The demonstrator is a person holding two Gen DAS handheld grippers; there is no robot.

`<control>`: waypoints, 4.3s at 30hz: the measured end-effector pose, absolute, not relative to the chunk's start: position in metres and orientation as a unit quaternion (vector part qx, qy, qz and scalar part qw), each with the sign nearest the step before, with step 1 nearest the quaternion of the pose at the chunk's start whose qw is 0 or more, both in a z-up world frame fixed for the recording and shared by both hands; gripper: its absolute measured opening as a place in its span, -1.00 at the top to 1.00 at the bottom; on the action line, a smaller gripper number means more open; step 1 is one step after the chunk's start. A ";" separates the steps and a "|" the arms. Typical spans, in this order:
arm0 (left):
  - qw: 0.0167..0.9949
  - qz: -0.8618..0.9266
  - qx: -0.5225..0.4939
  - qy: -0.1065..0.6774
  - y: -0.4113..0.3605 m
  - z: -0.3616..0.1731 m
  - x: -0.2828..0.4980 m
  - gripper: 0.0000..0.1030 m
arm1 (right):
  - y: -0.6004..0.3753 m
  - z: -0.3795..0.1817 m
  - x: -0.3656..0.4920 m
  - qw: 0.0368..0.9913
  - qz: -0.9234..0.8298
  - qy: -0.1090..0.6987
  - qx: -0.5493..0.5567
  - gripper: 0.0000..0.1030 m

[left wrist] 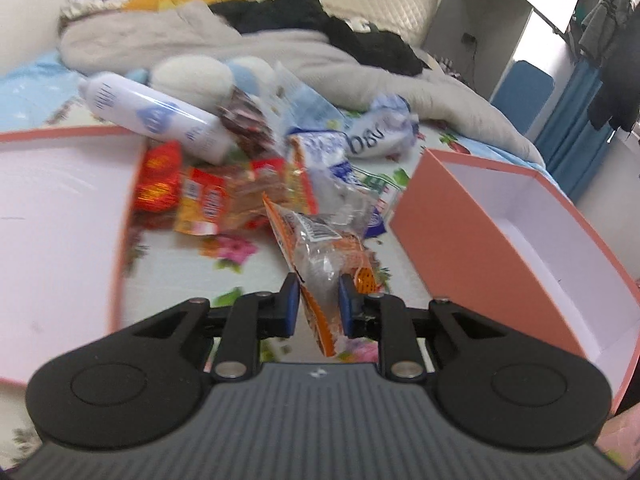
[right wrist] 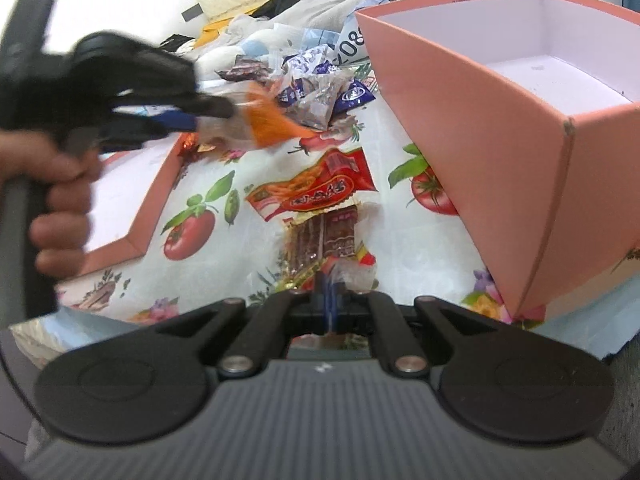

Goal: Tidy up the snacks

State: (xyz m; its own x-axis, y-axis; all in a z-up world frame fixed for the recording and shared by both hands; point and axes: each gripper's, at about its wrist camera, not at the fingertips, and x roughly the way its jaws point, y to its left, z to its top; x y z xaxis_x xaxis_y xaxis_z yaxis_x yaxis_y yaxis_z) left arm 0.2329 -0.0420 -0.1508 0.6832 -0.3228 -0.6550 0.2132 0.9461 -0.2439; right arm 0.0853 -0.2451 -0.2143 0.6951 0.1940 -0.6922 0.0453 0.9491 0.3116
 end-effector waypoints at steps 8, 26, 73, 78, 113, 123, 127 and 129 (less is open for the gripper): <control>0.918 -0.110 -0.093 0.370 -0.006 -0.165 0.187 0.54 | -0.238 -0.212 0.079 0.904 0.048 0.399 0.146 0.84; 0.873 -0.108 -0.116 0.461 0.025 -0.200 0.151 -0.42 | -0.239 -0.210 0.067 0.910 0.022 0.397 0.118 -0.51; 0.892 -0.146 0.070 0.421 -0.018 -0.222 0.205 -0.15 | -0.179 -0.231 0.126 0.920 0.073 0.383 -0.042 -0.04; 0.895 -0.130 0.032 0.426 -0.015 -0.215 0.205 -0.08 | -0.188 -0.225 0.121 0.922 0.064 0.380 -0.028 0.01; 0.943 -0.207 -0.078 0.250 -0.093 0.021 0.187 -0.08 | -0.304 -0.009 0.104 0.985 -0.006 0.167 0.040 0.00; 0.918 -0.275 -0.061 0.278 -0.191 0.009 0.209 -0.08 | -0.374 -0.019 0.120 0.977 -0.073 0.194 0.050 -0.01; 0.904 -0.287 -0.036 0.314 -0.235 -0.026 0.227 -0.08 | -0.403 -0.044 0.131 0.966 -0.096 0.231 0.060 -0.01; 0.895 -0.292 -0.029 0.337 -0.250 -0.046 0.235 -0.08 | -0.416 -0.060 0.136 0.959 -0.105 0.252 0.069 -0.01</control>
